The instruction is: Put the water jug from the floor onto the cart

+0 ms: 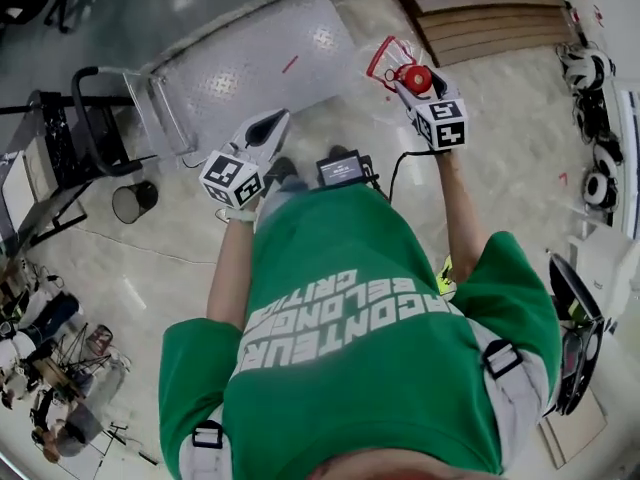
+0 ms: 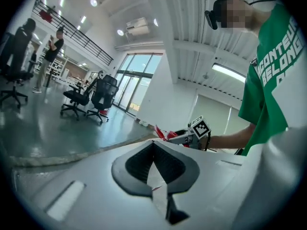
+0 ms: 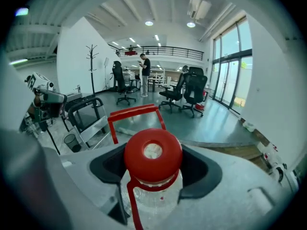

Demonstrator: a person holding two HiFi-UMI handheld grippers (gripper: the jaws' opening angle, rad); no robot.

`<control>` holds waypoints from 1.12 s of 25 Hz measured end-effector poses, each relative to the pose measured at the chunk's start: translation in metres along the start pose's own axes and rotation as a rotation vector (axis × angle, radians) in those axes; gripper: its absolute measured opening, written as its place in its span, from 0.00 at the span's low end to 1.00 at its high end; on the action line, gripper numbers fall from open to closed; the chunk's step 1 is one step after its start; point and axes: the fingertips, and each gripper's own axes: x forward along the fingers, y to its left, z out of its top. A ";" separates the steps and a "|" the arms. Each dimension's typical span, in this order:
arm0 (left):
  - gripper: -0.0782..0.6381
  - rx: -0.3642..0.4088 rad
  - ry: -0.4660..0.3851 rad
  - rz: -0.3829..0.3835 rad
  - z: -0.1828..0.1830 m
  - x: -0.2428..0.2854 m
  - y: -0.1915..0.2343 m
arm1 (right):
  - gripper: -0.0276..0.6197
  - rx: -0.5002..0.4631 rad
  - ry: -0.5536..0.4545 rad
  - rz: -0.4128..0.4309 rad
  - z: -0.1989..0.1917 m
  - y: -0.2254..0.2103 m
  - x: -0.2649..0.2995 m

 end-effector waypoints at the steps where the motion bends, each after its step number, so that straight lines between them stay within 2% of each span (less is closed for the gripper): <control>1: 0.13 -0.003 -0.015 0.028 0.002 -0.008 0.006 | 0.51 -0.024 -0.006 0.026 0.011 0.009 0.010; 8: 0.13 -0.020 -0.110 0.210 0.011 -0.069 0.036 | 0.51 -0.186 -0.055 0.208 0.081 0.079 0.067; 12: 0.13 -0.027 -0.136 0.260 0.009 -0.095 0.050 | 0.51 -0.250 -0.066 0.269 0.105 0.116 0.089; 20: 0.13 -0.039 -0.182 0.305 0.009 -0.143 0.080 | 0.51 -0.349 -0.034 0.350 0.124 0.180 0.118; 28: 0.13 -0.029 -0.222 0.268 0.014 -0.177 0.104 | 0.51 -0.421 -0.006 0.351 0.134 0.222 0.124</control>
